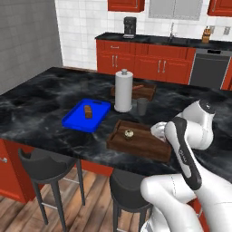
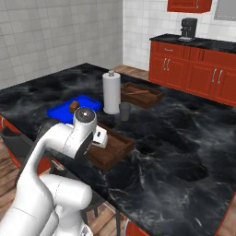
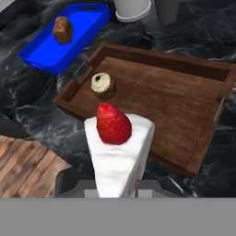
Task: Take the cupcake and cake from the fridge and place them on the empty tray on the dining counter.
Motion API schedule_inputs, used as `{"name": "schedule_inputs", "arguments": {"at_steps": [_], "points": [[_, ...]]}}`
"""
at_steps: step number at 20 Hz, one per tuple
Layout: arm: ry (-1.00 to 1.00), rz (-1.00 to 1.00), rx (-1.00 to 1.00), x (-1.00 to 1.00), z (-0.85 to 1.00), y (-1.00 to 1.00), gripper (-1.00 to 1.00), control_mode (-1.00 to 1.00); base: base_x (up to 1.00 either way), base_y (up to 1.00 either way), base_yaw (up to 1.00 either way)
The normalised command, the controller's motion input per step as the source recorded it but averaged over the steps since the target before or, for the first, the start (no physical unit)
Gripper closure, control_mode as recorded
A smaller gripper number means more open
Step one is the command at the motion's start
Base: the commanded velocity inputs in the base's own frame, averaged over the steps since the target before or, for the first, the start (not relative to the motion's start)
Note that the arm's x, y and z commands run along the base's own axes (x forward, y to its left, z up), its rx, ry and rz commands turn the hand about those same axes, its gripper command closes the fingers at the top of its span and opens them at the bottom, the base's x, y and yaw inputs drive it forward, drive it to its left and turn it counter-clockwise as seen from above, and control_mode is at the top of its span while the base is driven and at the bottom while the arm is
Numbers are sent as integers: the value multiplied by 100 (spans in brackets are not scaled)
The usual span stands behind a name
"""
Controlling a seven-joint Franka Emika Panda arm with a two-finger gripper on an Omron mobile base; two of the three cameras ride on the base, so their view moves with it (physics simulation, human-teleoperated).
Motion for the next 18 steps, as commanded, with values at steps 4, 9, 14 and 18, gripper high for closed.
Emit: {"name": "schedule_inputs", "arguments": {"at_steps": [4,9,14,18], "points": [[7,0,-4,39,-35,-11,100,-100,0,0,0],[5,0,-3,37,-32,-14,100,-100,0,0,0],[2,0,0,37,-27,-19,100,-100,0,0,0],[5,0,0,33,-31,-23,100,-100,0,0,0]]}}
